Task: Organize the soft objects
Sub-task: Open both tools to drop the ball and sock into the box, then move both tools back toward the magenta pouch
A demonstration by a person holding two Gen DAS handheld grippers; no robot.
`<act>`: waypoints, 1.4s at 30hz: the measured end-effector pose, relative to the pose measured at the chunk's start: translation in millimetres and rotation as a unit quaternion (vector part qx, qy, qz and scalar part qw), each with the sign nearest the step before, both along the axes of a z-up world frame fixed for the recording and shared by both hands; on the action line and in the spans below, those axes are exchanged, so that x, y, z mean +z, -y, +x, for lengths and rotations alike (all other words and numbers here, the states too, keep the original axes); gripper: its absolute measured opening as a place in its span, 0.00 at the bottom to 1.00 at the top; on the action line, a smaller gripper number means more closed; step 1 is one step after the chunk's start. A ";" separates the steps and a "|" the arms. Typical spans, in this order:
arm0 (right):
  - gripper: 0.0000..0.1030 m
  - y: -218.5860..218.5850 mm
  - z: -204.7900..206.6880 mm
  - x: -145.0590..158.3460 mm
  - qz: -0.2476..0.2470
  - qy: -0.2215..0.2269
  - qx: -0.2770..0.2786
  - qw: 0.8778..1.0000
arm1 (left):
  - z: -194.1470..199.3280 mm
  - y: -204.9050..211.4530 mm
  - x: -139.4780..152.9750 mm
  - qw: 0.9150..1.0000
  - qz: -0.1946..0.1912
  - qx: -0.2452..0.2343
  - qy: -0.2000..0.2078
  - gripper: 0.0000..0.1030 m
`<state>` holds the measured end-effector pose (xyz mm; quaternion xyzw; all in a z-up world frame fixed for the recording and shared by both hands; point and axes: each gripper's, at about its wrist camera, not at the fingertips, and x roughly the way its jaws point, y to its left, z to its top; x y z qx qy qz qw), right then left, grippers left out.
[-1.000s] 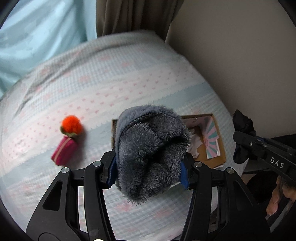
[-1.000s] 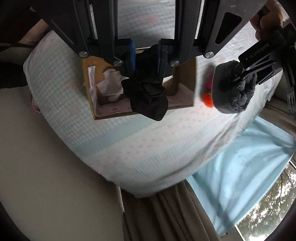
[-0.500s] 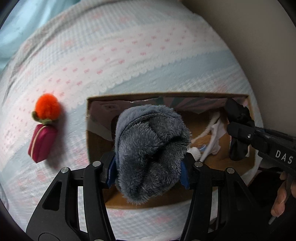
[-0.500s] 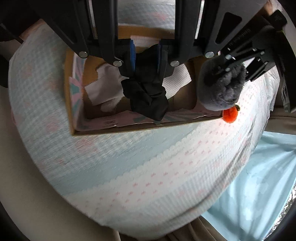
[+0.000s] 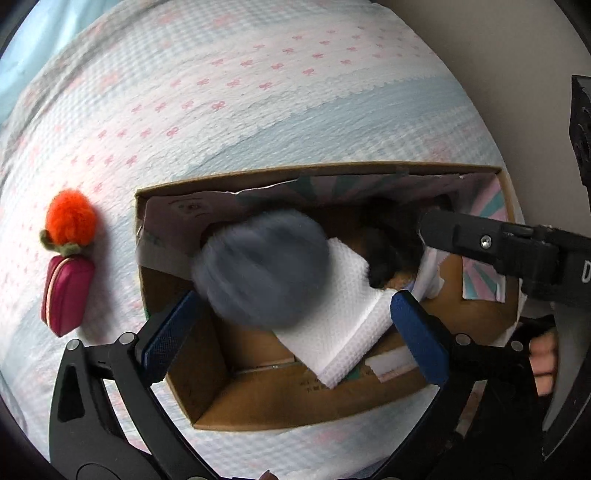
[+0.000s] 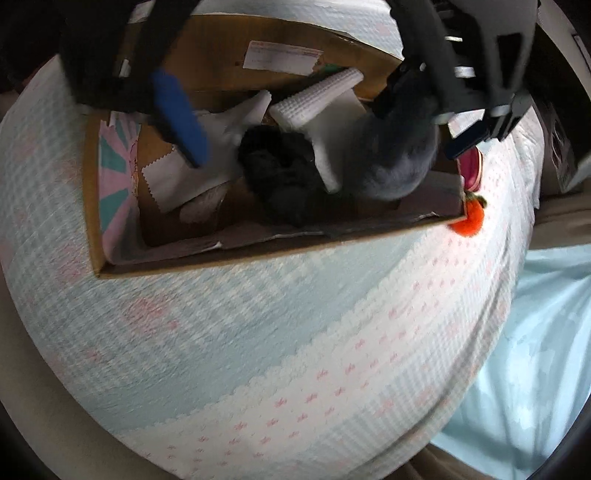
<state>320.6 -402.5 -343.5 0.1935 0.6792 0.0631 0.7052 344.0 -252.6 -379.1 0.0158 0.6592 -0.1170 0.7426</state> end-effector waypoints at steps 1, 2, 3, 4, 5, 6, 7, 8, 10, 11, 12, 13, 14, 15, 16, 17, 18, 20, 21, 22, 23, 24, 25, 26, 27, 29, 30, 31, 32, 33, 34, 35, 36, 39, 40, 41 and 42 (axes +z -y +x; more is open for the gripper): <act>0.94 1.2 -0.9 1.0 -0.004 0.000 -0.001 1.000 | -1.1 0.0 2.4 1.000 0.001 -0.003 0.003 1.00; 0.94 2.2 -1.6 2.1 -0.006 0.002 -0.002 1.000 | -2.3 -0.1 4.4 1.000 0.001 -0.005 0.005 1.00; 0.94 3.2 -3.4 4.1 -0.008 0.005 -0.002 1.000 | -3.3 0.1 6.8 1.000 0.003 -0.008 0.008 1.00; 0.94 3.9 -4.2 5.1 -0.010 0.007 -0.001 1.000 | -4.3 -0.1 9.5 1.000 0.005 -0.009 0.011 1.00; 0.94 3.8 -4.8 5.9 -0.012 0.009 -0.001 1.000 | -5.4 -1.0 11.6 1.000 0.006 -0.010 0.013 1.00; 0.94 4.3 -6.7 8.5 -0.014 0.012 -0.001 1.000 | -7.6 -1.8 15.1 1.000 0.005 -0.009 0.016 1.00; 0.94 4.5 -7.2 9.9 -0.014 0.015 -0.001 1.000 | -7.7 -3.2 17.2 1.000 0.004 -0.008 0.018 1.00; 0.94 4.3 -8.6 11.8 -0.015 0.019 -0.001 1.000 | -10.0 -5.0 21.9 1.000 0.002 -0.006 0.023 1.00; 0.94 2.6 -11.9 17.6 -0.020 0.025 0.001 0.999 | -12.2 -7.7 28.3 1.000 0.001 -0.004 0.030 1.00; 0.94 1.8 -13.9 20.7 -0.023 0.028 0.003 0.999 | -14.4 -10.4 33.1 0.999 0.001 -0.004 0.035 1.00; 0.94 1.1 -16.5 25.4 -0.028 0.034 0.006 0.999 | -17.1 -12.3 38.3 0.999 0.002 -0.004 0.040 1.00; 0.94 0.4 -19.4 30.1 -0.033 0.041 0.008 0.999 | -19.7 -14.2 44.0 0.999 0.002 -0.003 0.046 1.00; 0.94 -0.7 -22.6 36.3 -0.039 0.050 0.011 0.998 | -22.7 -15.5 49.2 0.999 0.002 -0.003 0.051 1.00; 0.94 -3.0 -26.1 42.9 -0.044 0.058 0.013 0.997 | -26.2 -17.8 55.7 0.998 0.001 -0.003 0.059 1.00; 0.94 -4.9 -30.2 49.9 -0.047 0.065 0.015 0.997 | -30.4 -20.7 63.2 0.998 0.001 -0.003 0.067 1.00; 0.94 -6.6 -33.9 57.0 -0.052 0.073 0.016 0.996 | -33.1 -22.2 68.6 0.997 0.000 -0.002 0.073 1.00; 0.94 -8.0 -38.5 65.8 -0.058 0.083 0.017 0.995 | -36.8 -24.7 76.8 0.997 -0.001 -0.001 0.081 1.00; 0.94 -12.2 -47.9 83.3 -0.067 0.100 0.020 0.993 | -47.6 -33.6 94.6 0.995 -0.005 0.002 0.099 1.00; 0.94 -15.7 -54.6 95.7 -0.073 0.111 0.021 0.991 | -53.4 -38.0 102.6 0.994 -0.006 0.004 0.105 1.00; 0.94 -19.3 -58.5 102.6 -0.077 0.118 0.022 0.990 | -58.4 -42.7 110.8 0.994 -0.008 0.006 0.112 1.00; 0.94 -22.7 -63.5 111.9 -0.080 0.126 0.023 0.989 | -65.8 -50.1 121.9 0.993 -0.009 0.009 0.121 1.00; 0.95 -28.5 -71.1 125.9 -0.083 0.138 0.024 0.987 | -71.1 -56.3 130.6 0.992 -0.010 0.012 0.128 1.00; 0.95 -31.5 -75.2 133.3 -0.084 0.145 0.026 0.986 | -77.1 -63.7 139.2 0.991 -0.011 0.015 0.136 1.00; 0.95 -37.1 -81.1 143.5 -0.087 0.155 0.027 0.984 | -83.7 -70.8 148.1 0.989 -0.011 0.018 0.145 1.00; 0.95 -42.2 -87.7 154.6 -0.091 0.167 0.027 0.981 | -91.3 -79.9 158.4 0.988 -0.009 0.021 0.155 1.00; 0.95 -52.7 -101.0 175.0 -0.100 0.188 0.021 0.977 | -105.0 -96.5 175.8 0.985 -0.006 0.027 0.173 1.00; 0.95 -59.7 -108.5 184.6 -0.105 0.198 0.018 0.974 | -113.5 -107.0 185.1 0.983 -0.006 0.031 0.182 1.00; 0.95 -66.8 -116.5 193.8 -0.110 0.210 0.017 0.971 | -120.6 -115.9 192.6 0.981 -0.008 0.033 0.189 1.00; 0.95 -73.0 -124.2 202.1 -0.113 0.221 0.016 0.969 | -128.1 -126.0 199.9 0.980 -0.008 0.036 0.196 1.00; 0.95 -81.4 -132.8 209.9 -0.118 0.232 0.017 0.965 | -136.8 -137.3 207.9 0.978 -0.007 0.040 0.204 1.00; 0.95 -88.9 -140.7 216.7 -0.123 0.241 0.017 0.962 | -143.2 -145.7 213.4 0.977 -0.007 0.042 0.210 1.00; 0.95 -95.9 -148.9 223.2 -0.126 0.250 0.017 0.960 | -151.0 -155.7 219.1 0.975 -0.008 0.046 0.216 1.00; 0.95 -103.4 -157.7 229.5 -0.127 0.259 0.017 0.957 | -158.7 -166.2 225.0 0.974 -0.009 0.049 0.223 1.00; 0.95 -123.1 -182.6 243.2 -0.132 0.283 0.016 0.950 | -181.2 -193.9 239.0 0.968 -0.017 0.057 0.245 1.00; 0.95 -130.7 -192.1 247.3 -0.138 0.290 0.014 0.947 | -187.9 -202.2 243.2 0.966 -0.020 0.059 0.252 1.00; 0.95 -136.7 -199.4 250.5 -0.144 0.296 0.011 0.944 | -194.1 -210.8 247.1 0.964 -0.023 0.060 0.258 1.00; 0.95 -141.4 -205.8 252.8 -0.149 0.302 0.006 0.942 | -200.9 -220.4 251.4 0.962 -0.026 0.060 0.265 1.00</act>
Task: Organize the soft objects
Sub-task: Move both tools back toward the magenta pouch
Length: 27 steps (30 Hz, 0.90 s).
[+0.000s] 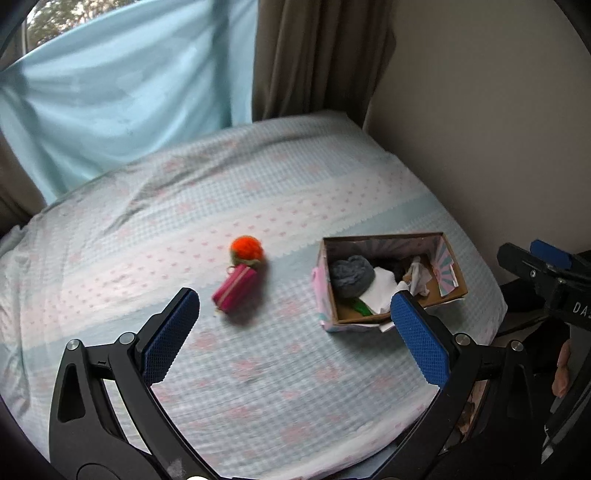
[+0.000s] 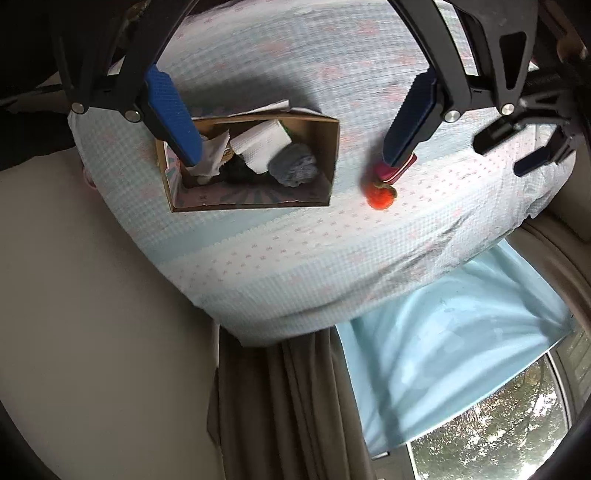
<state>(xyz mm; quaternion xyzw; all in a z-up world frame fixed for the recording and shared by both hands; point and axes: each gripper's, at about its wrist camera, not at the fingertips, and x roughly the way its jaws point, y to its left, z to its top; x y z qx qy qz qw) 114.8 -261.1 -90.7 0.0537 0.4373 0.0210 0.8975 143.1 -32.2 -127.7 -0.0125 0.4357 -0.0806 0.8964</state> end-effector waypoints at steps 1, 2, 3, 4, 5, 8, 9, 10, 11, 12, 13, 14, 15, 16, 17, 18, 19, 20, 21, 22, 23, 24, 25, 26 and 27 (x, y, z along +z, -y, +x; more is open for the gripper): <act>0.95 -5.1 -8.1 2.2 -0.004 0.008 -0.006 1.000 | -4.9 -6.5 1.6 1.000 0.000 0.000 0.006 1.00; 0.95 -9.8 -14.6 4.7 -0.005 0.014 -0.011 1.000 | -10.3 -13.4 3.8 1.000 0.001 0.000 0.011 1.00; 0.95 -14.7 -20.9 6.5 -0.005 0.020 -0.015 1.000 | -15.3 -20.4 5.3 1.000 0.002 -0.002 0.016 1.00; 0.95 -19.5 -26.6 7.6 -0.003 0.025 -0.019 0.999 | -19.4 -26.6 6.1 1.000 0.002 -0.003 0.020 1.00; 0.95 -22.3 -30.1 7.8 -0.002 0.028 -0.023 0.999 | -23.2 -33.1 6.4 1.000 0.002 -0.004 0.022 1.00; 0.95 -35.6 -41.0 8.5 0.003 0.036 -0.038 0.999 | -32.6 -52.5 4.7 1.000 0.003 -0.012 0.029 1.00; 0.95 -40.8 -43.3 8.9 0.007 0.039 -0.043 0.998 | -34.3 -56.2 3.9 0.999 0.003 -0.015 0.030 1.00; 0.95 -44.9 -45.0 9.3 0.008 0.040 -0.045 0.998 | -35.7 -62.6 2.5 0.999 0.004 -0.018 0.030 1.00; 0.95 -49.7 -45.6 8.8 0.010 0.041 -0.047 0.998 | -37.0 -68.0 1.7 0.999 0.004 -0.020 0.031 1.00; 0.95 -55.7 -46.2 8.8 0.010 0.041 -0.048 0.998 | -36.8 -73.6 -0.5 0.999 0.006 -0.023 0.031 1.00; 0.95 -61.8 -46.6 8.6 0.012 0.040 -0.049 0.998 | -35.5 -79.0 -3.2 0.999 0.008 -0.026 0.031 1.00; 0.95 -67.9 -44.5 7.5 0.015 0.039 -0.047 0.998 | -34.3 -82.4 -5.6 0.999 0.010 -0.026 0.031 1.00; 0.95 -73.2 -43.4 6.7 0.017 0.037 -0.045 0.998 | -32.3 -88.7 -9.1 0.999 0.012 -0.028 0.030 1.00; 0.95 -78.2 -40.0 5.0 0.020 0.034 -0.043 0.998 | -30.8 -92.1 -11.3 0.999 0.013 -0.029 0.029 1.00; 0.95 -84.1 -34.9 3.3 0.023 0.031 -0.040 0.998 | -28.0 -97.1 -14.4 0.999 0.013 -0.031 0.028 1.00; 0.95 -89.6 -29.9 1.9 0.025 0.028 -0.036 0.999 | -24.2 -103.3 -17.6 0.999 0.013 -0.032 0.025 1.00; 0.95 -94.0 -26.0 0.8 0.029 0.025 -0.033 0.999 | -20.8 -107.2 -20.2 0.999 0.012 -0.033 0.024 1.00; 0.95 -98.1 -20.0 -1.3 0.033 0.021 -0.030 0.999 | -16.6 -111.2 -23.0 0.999 0.013 -0.034 0.021 1.00; 0.95 -103.3 -10.8 -3.6 0.039 0.016 -0.026 0.999 | -11.5 -114.8 -26.7 0.999 0.013 -0.035 0.018 1.00; 0.95 -106.5 -5.6 -5.1 0.044 0.014 -0.022 0.999 | -6.5 -118.4 -30.5 0.999 0.014 -0.035 0.015 1.00; 0.95 -110.2 1.3 -7.3 0.049 0.009 -0.018 0.999 | -1.3 -121.5 -34.1 0.999 0.013 -0.035 0.013 1.00; 0.95 -114.0 10.3 -10.5 0.053 0.003 -0.014 0.999 | 5.5 -124.7 -38.2 0.999 0.012 -0.034 0.010 1.00; 0.95 -117.6 19.0 -13.9 0.057 -0.003 -0.009 0.998 | 11.9 -126.8 -42.4 0.999 0.011 -0.034 0.007 1.00; 0.95 -120.5 27.7 -17.2 0.062 -0.009 -0.005 0.998 | 17.7 -127.4 -46.2 0.999 0.011 -0.034 0.004 1.00; 0.95 -123.2 37.5 -21.2 0.066 -0.015 -0.001 0.998 | 24.5 -128.5 -50.6 0.999 0.012 -0.035 0.001 1.00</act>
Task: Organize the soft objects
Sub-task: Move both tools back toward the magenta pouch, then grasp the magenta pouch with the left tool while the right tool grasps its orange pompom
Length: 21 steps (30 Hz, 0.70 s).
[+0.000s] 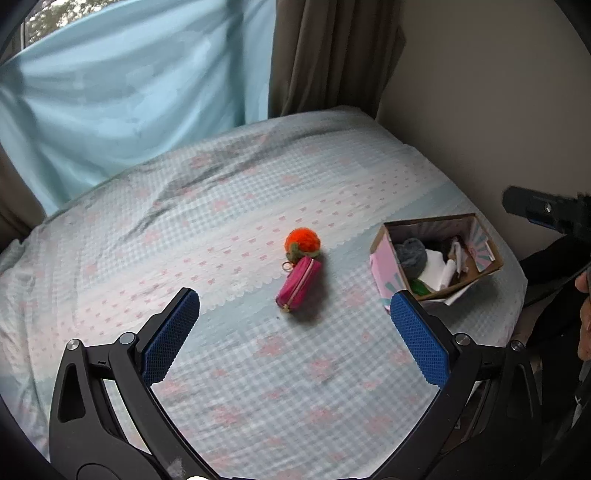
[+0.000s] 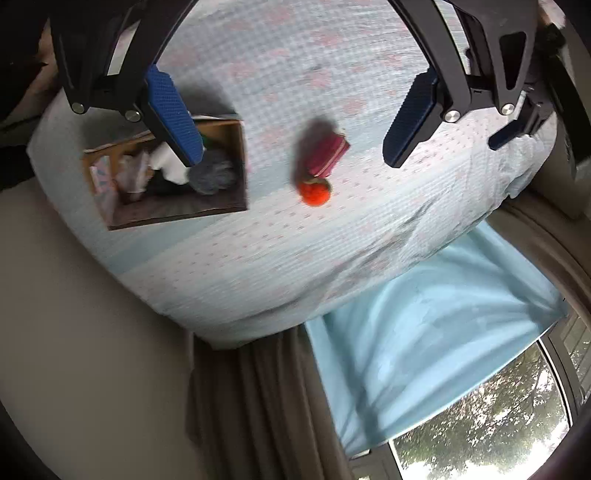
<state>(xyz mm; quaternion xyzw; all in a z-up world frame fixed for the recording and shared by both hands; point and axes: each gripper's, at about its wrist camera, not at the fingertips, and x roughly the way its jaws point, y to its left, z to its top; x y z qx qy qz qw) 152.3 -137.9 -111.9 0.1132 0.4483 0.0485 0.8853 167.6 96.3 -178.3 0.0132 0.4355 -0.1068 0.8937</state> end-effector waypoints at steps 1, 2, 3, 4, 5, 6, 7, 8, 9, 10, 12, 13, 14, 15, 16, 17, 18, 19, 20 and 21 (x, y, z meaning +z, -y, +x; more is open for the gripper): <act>0.95 -3.1 11.0 -4.6 0.003 -0.005 0.005 1.000 | 7.6 -0.8 -5.2 1.000 0.002 -0.001 -0.003 1.00; 0.95 -5.5 19.5 -8.2 0.005 -0.010 0.009 1.000 | 15.8 -1.0 -11.1 1.000 0.007 0.000 -0.007 1.00; 0.95 -8.3 33.6 -15.0 0.008 -0.017 0.013 1.000 | 22.2 -0.4 -15.9 1.000 0.011 -0.001 -0.011 1.00; 0.95 -9.9 41.7 -18.9 0.010 -0.021 0.016 1.000 | 30.2 0.0 -21.9 1.000 0.014 -0.001 -0.017 1.00; 0.95 -11.6 52.2 -24.3 0.013 -0.026 0.020 0.999 | 36.3 0.7 -26.6 1.000 0.016 -0.001 -0.020 1.00; 0.95 -14.0 64.0 -30.7 0.015 -0.033 0.024 0.999 | 44.2 1.2 -32.6 1.000 0.018 -0.001 -0.025 1.00; 0.95 -17.3 75.8 -37.4 0.015 -0.040 0.029 0.999 | 52.1 2.2 -38.8 0.999 0.018 -0.002 -0.030 1.00; 0.95 -20.2 86.3 -44.3 0.015 -0.047 0.034 0.998 | 60.2 3.5 -45.7 0.999 0.018 -0.002 -0.036 1.00; 0.95 -22.6 98.8 -53.0 0.015 -0.056 0.041 0.998 | 69.5 5.5 -54.5 0.999 0.017 -0.004 -0.043 1.00; 0.95 -24.7 111.3 -63.0 0.017 -0.065 0.047 0.997 | 76.9 8.0 -62.0 0.999 0.018 -0.006 -0.049 1.00; 0.95 -28.6 139.3 -87.4 0.029 -0.092 0.062 0.993 | 93.3 16.9 -82.7 0.998 0.032 -0.013 -0.061 1.00; 0.95 -30.2 148.0 -95.9 0.034 -0.103 0.069 0.992 | 101.5 21.0 -94.3 0.997 0.041 -0.013 -0.068 1.00; 0.95 -33.6 163.4 -111.7 0.039 -0.124 0.080 0.988 | 107.1 23.5 -102.8 0.996 0.043 -0.014 -0.076 1.00; 0.95 -35.8 171.9 -121.4 0.041 -0.135 0.085 0.986 | 114.7 26.7 -115.2 0.995 0.039 -0.014 -0.088 1.00; 0.95 -38.8 182.9 -134.7 0.043 -0.152 0.094 0.983 | 121.6 29.7 -127.8 0.994 0.034 -0.013 -0.101 1.00; 0.95 -41.8 192.7 -147.8 0.045 -0.167 0.101 0.980 | 125.7 31.8 -135.9 0.993 0.032 -0.014 -0.109 1.00; 0.95 -45.2 204.1 -165.7 0.050 -0.186 0.110 0.975 | 130.8 36.1 -148.0 0.992 0.032 -0.017 -0.118 1.00; 0.95 -47.7 212.0 -177.6 0.052 -0.199 0.115 0.972 | 134.5 40.2 -157.6 0.991 0.035 -0.020 -0.124 1.00; 0.95 -50.9 219.0 -189.0 0.052 -0.212 0.121 0.968 | 138.0 44.5 -168.1 0.990 0.039 -0.026 -0.130 1.00; 0.95 -54.3 226.0 -203.0 0.050 -0.224 0.128 0.965 | 141.8 49.7 -180.0 0.989 0.041 -0.035 -0.136 0.99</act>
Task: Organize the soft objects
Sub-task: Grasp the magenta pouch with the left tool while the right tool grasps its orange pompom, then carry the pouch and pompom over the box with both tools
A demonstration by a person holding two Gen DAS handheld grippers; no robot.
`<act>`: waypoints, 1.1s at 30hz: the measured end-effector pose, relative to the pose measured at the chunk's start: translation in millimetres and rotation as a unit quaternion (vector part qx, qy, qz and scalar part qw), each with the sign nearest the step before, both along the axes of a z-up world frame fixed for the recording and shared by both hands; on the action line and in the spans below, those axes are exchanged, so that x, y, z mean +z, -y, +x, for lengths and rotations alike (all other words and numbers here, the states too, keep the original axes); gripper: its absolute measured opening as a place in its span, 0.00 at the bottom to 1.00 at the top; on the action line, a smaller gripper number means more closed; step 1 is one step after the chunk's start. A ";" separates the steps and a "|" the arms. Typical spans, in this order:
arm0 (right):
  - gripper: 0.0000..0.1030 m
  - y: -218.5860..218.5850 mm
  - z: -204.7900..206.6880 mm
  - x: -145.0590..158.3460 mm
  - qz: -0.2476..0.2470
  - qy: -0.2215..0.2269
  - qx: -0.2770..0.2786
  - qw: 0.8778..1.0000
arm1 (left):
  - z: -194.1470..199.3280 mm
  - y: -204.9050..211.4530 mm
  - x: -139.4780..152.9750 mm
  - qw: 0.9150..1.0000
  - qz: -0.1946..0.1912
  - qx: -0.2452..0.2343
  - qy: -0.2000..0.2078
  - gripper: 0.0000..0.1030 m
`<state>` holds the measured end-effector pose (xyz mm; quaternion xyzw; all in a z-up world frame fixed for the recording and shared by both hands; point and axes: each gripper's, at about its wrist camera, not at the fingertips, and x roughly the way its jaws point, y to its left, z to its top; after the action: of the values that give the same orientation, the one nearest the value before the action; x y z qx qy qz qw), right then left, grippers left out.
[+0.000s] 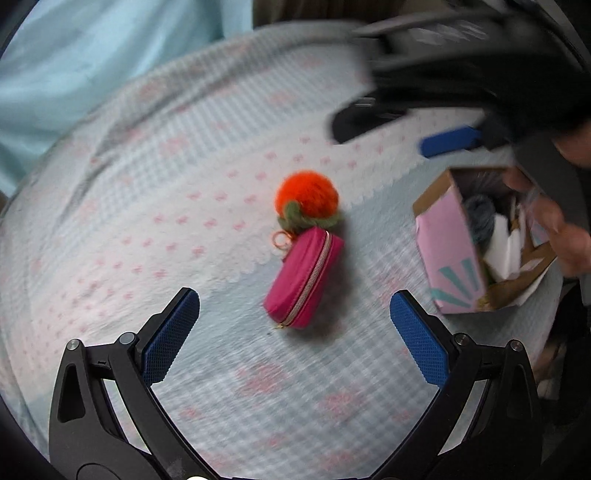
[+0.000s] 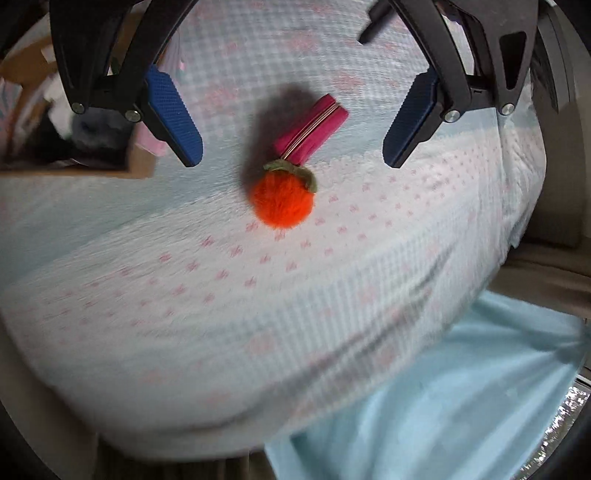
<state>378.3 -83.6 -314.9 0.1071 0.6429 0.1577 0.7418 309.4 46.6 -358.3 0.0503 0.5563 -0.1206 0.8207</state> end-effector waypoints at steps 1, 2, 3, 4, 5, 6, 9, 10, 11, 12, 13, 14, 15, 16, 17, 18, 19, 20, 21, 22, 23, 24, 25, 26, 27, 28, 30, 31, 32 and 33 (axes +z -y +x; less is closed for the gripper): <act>0.95 -3.4 5.6 -13.1 -0.002 -0.011 0.008 1.000 | 2.5 3.8 -8.8 1.000 0.004 -0.006 -0.004 0.98; 0.95 -5.8 9.8 -24.5 -0.002 -0.021 0.015 1.000 | 6.2 7.1 -18.0 1.000 0.011 -0.012 -0.007 0.98; 0.95 -9.0 14.3 -40.0 0.001 -0.034 0.021 0.999 | 10.8 10.2 -28.5 1.000 0.016 -0.018 -0.012 0.97; 0.94 -10.1 18.2 -50.5 0.004 -0.044 0.023 0.999 | 14.3 12.1 -36.2 1.000 0.016 -0.021 -0.016 0.95; 0.94 -11.8 21.3 -62.7 0.007 -0.056 0.024 0.998 | 19.4 14.1 -46.1 0.999 0.017 -0.025 -0.022 0.94; 0.94 -13.1 24.6 -71.2 0.010 -0.064 0.025 0.998 | 22.4 15.0 -51.9 0.999 0.018 -0.028 -0.025 0.92; 0.87 -19.7 33.3 -98.4 0.012 -0.087 0.038 0.995 | 32.6 19.3 -71.5 0.998 0.023 -0.041 -0.038 0.85; 0.82 -22.1 35.9 -102.2 0.010 -0.090 0.046 0.995 | 34.9 20.2 -76.9 0.998 0.023 -0.044 -0.043 0.80; 0.81 -25.4 38.4 -106.1 0.009 -0.093 0.057 0.994 | 38.1 21.6 -85.1 0.997 0.023 -0.046 -0.052 0.78; 0.79 -29.4 40.1 -110.7 0.005 -0.094 0.069 0.993 | 40.8 21.6 -89.2 0.997 0.022 -0.046 -0.058 0.75; 0.77 -33.6 41.7 -115.5 -0.002 -0.094 0.081 0.992 | 43.1 22.2 -94.9 0.997 0.019 -0.047 -0.064 0.72; 0.75 -37.4 43.0 -120.3 -0.007 -0.095 0.091 0.991 | 44.8 22.8 -99.2 0.996 0.018 -0.049 -0.068 0.70; 0.69 -39.9 45.3 -124.5 -0.008 -0.097 0.097 0.990 | 46.6 23.9 -104.4 0.996 0.019 -0.051 -0.073 0.64; 0.67 -41.1 46.9 -127.9 -0.007 -0.099 0.101 0.990 | 47.8 24.7 -107.9 0.995 0.020 -0.052 -0.077 0.55; 0.61 -42.4 47.6 -130.7 -0.004 -0.099 0.103 0.990 | 49.2 25.4 -112.5 0.995 0.021 -0.054 -0.083 0.50; 0.56 -42.6 47.8 -132.6 -0.002 -0.099 0.103 0.990 | 50.0 25.6 -114.9 0.995 0.023 -0.053 -0.086 0.45; 0.51 -44.2 47.7 -132.8 -0.003 -0.096 0.104 0.990 | 50.6 25.5 -116.1 0.995 0.024 -0.053 -0.086 0.42; 0.48 -45.0 47.0 -133.0 -0.005 -0.092 0.106 0.990 | 51.3 24.6 -116.5 0.995 0.021 -0.053 -0.087 0.41; 0.42 -45.7 45.8 -132.2 -0.008 -0.085 0.110 0.990 | 51.6 24.0 -116.1 0.995 0.018 -0.052 -0.089 0.39; 0.37 -46.3 45.3 -132.5 -0.008 -0.083 0.111 0.990 | 51.8 23.1 -115.4 0.994 0.016 -0.052 -0.090 0.36; 0.36 -46.0 44.5 -132.2 -0.008 -0.080 0.112 0.990 | 51.8 22.5 -114.6 0.994 0.015 -0.052 -0.090 0.35; 0.35 -44.9 43.6 -131.7 -0.007 -0.077 0.110 0.991 | 51.7 22.0 -113.4 0.994 0.014 -0.052 -0.090 0.34; 0.35 -45.1 44.0 -131.9 -0.007 -0.076 0.108 0.991 | 51.5 21.5 -112.0 0.995 0.017 -0.053 -0.088 0.33; 0.34 -46.2 42.2 -131.5 -0.006 -0.073 0.105 0.992 | 50.7 21.3 -110.6 0.995 0.020 -0.053 -0.088 0.32; 0.34 -45.2 41.1 -129.9 -0.007 -0.068 0.101 0.992 | 49.7 21.1 -109.1 0.995 0.021 -0.052 -0.087 0.31; 0.34 -45.2 39.9 -127.5 -0.009 -0.062 0.099 0.993 | 48.2 20.4 -107.1 0.995 0.019 -0.050 -0.087 0.30; 0.34 -44.1 35.6 -118.5 -0.014 -0.046 0.099 0.994 | 44.3 19.1 -101.2 0.995 0.016 -0.047 -0.083 0.30; 0.33 -43.3 33.8 -113.5 -0.017 -0.039 0.099 0.994 | 42.2 18.2 -97.3 0.996 0.016 -0.046 -0.080 0.29; 0.33 -43.8 31.8 -109.0 -0.019 -0.033 0.099 0.994 | 39.4 17.7 -92.3 0.996 0.015 -0.045 -0.076 0.29; 0.33 -42.1 29.5 -102.6 -0.021 -0.026 0.099 0.995 | 36.3 17.2 -86.4 0.996 0.014 -0.045 -0.071 0.29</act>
<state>407.8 -41.5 -417.5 0.0319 0.6724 0.2140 0.7079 345.7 29.4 -444.7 0.0781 0.6123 -0.1527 0.7718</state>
